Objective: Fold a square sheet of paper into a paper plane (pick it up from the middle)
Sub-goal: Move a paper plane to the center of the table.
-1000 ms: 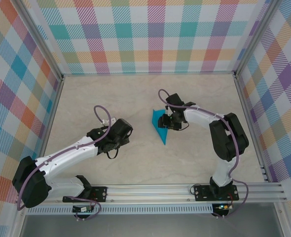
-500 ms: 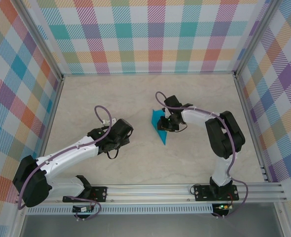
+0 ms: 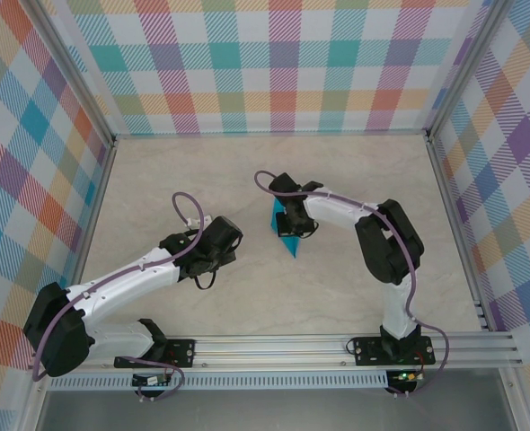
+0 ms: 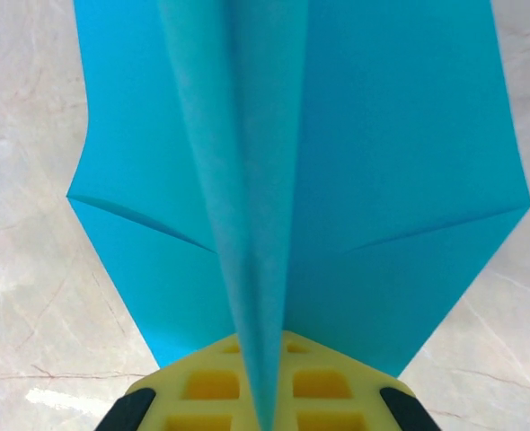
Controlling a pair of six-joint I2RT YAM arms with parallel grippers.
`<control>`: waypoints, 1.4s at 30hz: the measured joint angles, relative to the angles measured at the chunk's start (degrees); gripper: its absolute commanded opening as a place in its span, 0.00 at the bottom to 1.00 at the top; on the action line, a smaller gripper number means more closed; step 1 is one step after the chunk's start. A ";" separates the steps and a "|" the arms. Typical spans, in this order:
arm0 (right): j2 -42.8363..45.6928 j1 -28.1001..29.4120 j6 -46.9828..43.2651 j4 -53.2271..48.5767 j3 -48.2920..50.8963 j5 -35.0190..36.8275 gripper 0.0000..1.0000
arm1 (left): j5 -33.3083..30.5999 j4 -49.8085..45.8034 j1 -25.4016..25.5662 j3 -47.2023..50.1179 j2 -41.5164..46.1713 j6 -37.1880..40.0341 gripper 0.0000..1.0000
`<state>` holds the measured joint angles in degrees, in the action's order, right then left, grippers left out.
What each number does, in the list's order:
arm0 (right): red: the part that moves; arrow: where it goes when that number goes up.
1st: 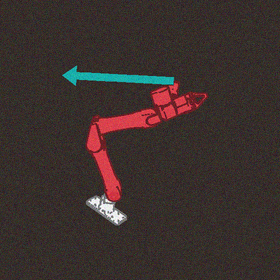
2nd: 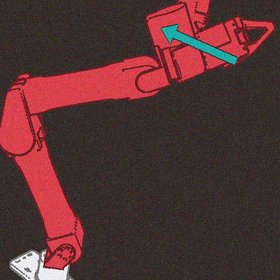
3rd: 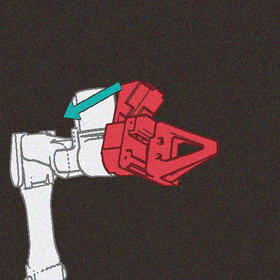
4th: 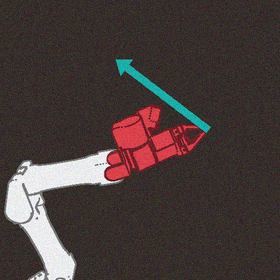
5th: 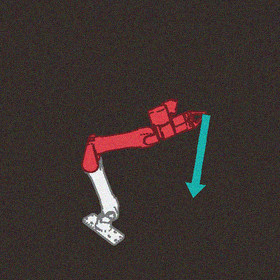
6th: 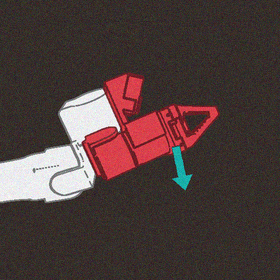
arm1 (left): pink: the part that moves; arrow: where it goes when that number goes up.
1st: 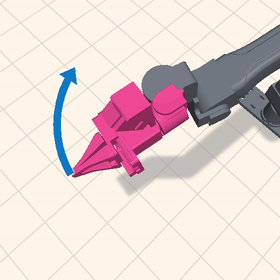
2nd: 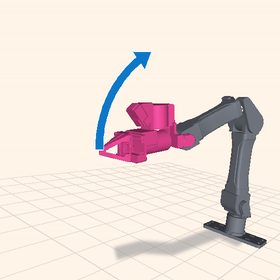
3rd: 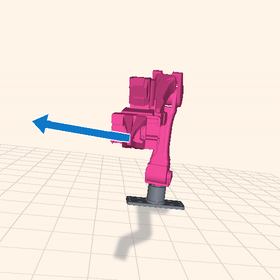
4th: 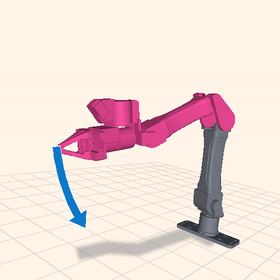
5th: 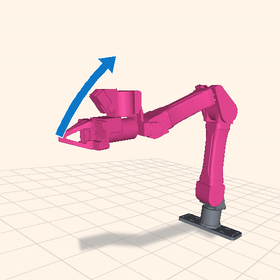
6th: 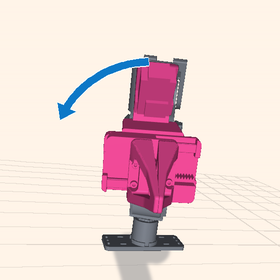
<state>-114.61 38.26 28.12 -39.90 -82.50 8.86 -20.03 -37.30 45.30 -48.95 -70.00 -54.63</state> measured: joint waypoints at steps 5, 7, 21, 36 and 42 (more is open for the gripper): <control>-2.34 -0.02 1.97 -1.03 -1.22 1.18 0.07 | 0.00 0.00 -0.09 0.00 0.00 0.00 0.38; -3.17 -0.07 2.69 -1.42 -1.46 1.09 0.08 | 0.00 0.00 -0.09 0.00 0.00 0.00 0.38; -4.66 -0.07 4.59 -1.57 -3.13 -0.52 0.42 | 0.00 -0.02 -0.09 0.00 0.00 0.00 0.38; -5.42 0.00 5.57 -5.40 -6.19 -0.24 0.50 | 0.02 -0.02 -0.09 0.00 0.00 0.09 0.38; -2.97 -0.02 5.33 -7.89 -7.52 0.39 0.53 | 0.02 -0.04 -0.09 0.00 -0.02 0.46 0.38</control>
<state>-117.58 38.24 33.45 -47.79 -90.02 9.26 -20.01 -37.34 45.21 -48.95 -70.02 -54.17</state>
